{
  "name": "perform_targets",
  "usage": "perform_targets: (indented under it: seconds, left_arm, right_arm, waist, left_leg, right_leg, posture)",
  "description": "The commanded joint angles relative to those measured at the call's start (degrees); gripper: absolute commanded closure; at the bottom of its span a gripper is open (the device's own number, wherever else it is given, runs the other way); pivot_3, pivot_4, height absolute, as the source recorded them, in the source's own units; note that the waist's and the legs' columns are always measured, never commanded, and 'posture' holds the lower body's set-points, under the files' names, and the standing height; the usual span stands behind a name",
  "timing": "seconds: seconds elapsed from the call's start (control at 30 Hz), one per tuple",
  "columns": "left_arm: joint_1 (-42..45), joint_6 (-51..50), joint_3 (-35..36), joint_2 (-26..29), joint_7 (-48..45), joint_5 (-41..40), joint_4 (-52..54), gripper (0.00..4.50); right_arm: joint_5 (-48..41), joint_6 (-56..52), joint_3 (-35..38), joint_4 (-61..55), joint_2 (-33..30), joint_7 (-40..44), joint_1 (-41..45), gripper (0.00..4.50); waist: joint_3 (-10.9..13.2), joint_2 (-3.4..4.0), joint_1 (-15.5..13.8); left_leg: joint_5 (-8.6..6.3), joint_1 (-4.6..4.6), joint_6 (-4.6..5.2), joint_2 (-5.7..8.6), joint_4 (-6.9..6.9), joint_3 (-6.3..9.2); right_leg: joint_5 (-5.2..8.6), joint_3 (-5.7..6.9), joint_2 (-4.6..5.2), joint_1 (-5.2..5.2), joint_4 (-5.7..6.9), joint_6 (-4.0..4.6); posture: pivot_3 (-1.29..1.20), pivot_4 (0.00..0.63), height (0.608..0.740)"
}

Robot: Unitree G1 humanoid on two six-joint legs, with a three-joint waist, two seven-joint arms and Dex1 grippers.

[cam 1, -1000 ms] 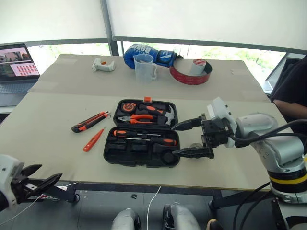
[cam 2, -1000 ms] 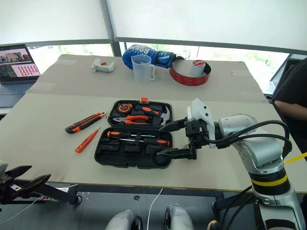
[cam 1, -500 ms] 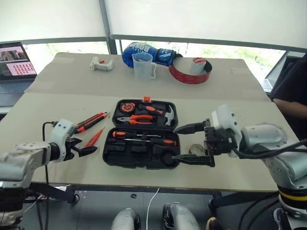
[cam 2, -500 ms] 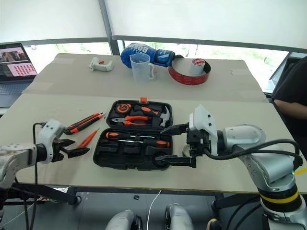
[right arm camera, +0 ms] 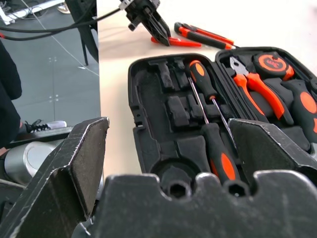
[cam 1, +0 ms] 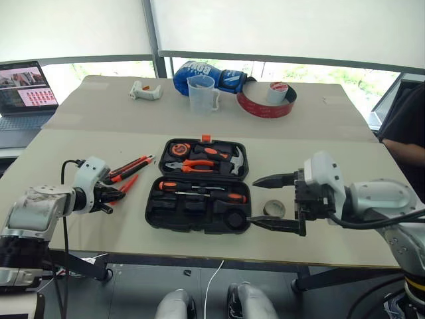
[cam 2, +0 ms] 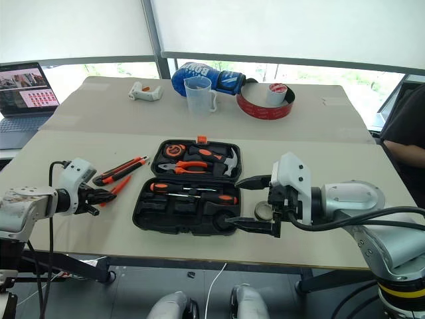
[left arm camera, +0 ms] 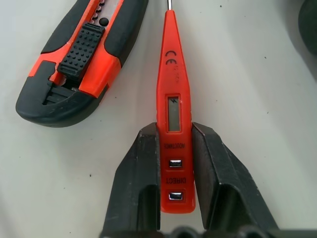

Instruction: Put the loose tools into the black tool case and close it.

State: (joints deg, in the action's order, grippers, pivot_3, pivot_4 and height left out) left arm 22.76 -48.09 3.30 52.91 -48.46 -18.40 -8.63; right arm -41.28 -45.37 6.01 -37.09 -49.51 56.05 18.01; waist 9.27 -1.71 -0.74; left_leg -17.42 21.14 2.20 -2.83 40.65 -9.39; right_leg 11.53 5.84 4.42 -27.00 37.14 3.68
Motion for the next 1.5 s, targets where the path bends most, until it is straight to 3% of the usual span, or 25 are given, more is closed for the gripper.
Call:
perform_targets:
  seconds: [0.03, 0.2, 0.6, 0.83, 1.1, 1.23, 1.3, 1.5]
  left_arm:
    - [-0.3, 6.2, 4.0, 3.7, -7.5, -2.5, 1.9, 4.05]
    - [1.4, 16.6, 3.9, 7.0, -23.3, -6.6, 7.0, 4.05]
    - [20.9, 41.6, -19.0, 0.1, -42.9, 9.5, -9.3, 4.05]
    - [27.5, 50.9, -26.6, -5.2, -44.0, 13.5, -20.0, 4.05]
    - [30.1, 51.1, -26.3, -9.8, -43.2, 16.1, -26.5, 4.05]
    - [29.8, 50.2, -27.2, -9.3, -44.0, 15.5, -26.3, 4.05]
    - [29.4, 47.9, -27.4, -8.8, -44.0, 14.8, -25.1, 3.05]
    - [27.4, 45.5, -28.4, -4.8, -44.0, 11.0, -20.1, 1.03]
  right_arm:
    - [-2.6, -0.9, 3.2, -2.4, -2.3, 0.1, -1.8, 0.00]
    - [-2.6, 0.4, 3.4, -3.1, -4.0, 0.1, -4.1, 0.00]
    - [-1.5, 1.6, 3.1, -4.1, -3.8, -2.7, -6.1, 0.00]
    - [-2.5, 1.0, 5.1, -7.3, -3.5, -6.4, -9.8, 0.00]
    - [-3.2, 1.0, 6.8, -8.5, -3.7, -8.5, -12.0, 0.00]
    - [-3.5, 1.2, 7.0, -8.8, -3.9, -8.9, -12.4, 0.00]
    - [-3.6, 1.3, 7.1, -8.8, -3.9, -9.0, -12.5, 0.00]
    - [-2.8, 1.9, 6.3, -8.0, -3.9, -8.5, -12.1, 0.00]
  waist:
    - [0.0, -0.08, 0.0]
    - [0.2, -0.37, 0.0]
    - [0.2, -0.39, -0.1]
    - [0.2, -0.43, 0.1]
    - [0.2, -0.44, 0.0]
    - [0.2, -0.45, 0.0]
    - [0.2, -0.45, 0.1]
    - [0.2, -0.45, 0.1]
  left_leg:
    - [0.00, 0.03, 0.01, 0.00, 0.00, 0.00]
    - [-0.01, 0.15, 0.01, -0.02, 0.06, 0.03]
    - [-0.01, 0.23, 0.09, 0.03, 0.19, -0.01]
    - [-0.05, 0.29, 0.21, 0.04, 0.34, 0.01]
    - [-0.07, 0.30, 0.27, 0.04, 0.39, 0.05]
    - [-0.08, 0.31, 0.30, 0.06, 0.41, 0.05]
    - [-0.07, 0.31, 0.31, 0.05, 0.42, 0.05]
    - [-0.07, 0.30, 0.30, 0.04, 0.42, 0.07]
  right_leg:
    - [0.00, 0.01, 0.00, -0.03, -0.01, 0.00]
    - [0.00, 0.08, 0.02, -0.10, -0.04, 0.00]
    - [0.00, 0.13, -0.15, -0.05, -0.04, -0.02]
    - [-0.02, 0.11, -0.13, -0.04, -0.03, -0.09]
    - [-0.04, 0.11, -0.13, -0.04, -0.02, -0.14]
    - [-0.05, 0.11, -0.13, -0.03, -0.02, -0.17]
    - [-0.05, 0.10, -0.12, -0.03, -0.02, -0.17]
    - [-0.05, 0.09, -0.13, -0.03, -0.01, -0.18]
  posture:
    - [0.00, 0.150, 0.714]
    - [0.00, 0.150, 0.714]
    - [0.00, 0.150, 0.714]
    - [0.00, 0.150, 0.714]
    - [0.00, 0.150, 0.714]
    - [0.00, 0.150, 0.714]
    - [0.00, 0.150, 0.714]
    - [0.00, 0.150, 0.714]
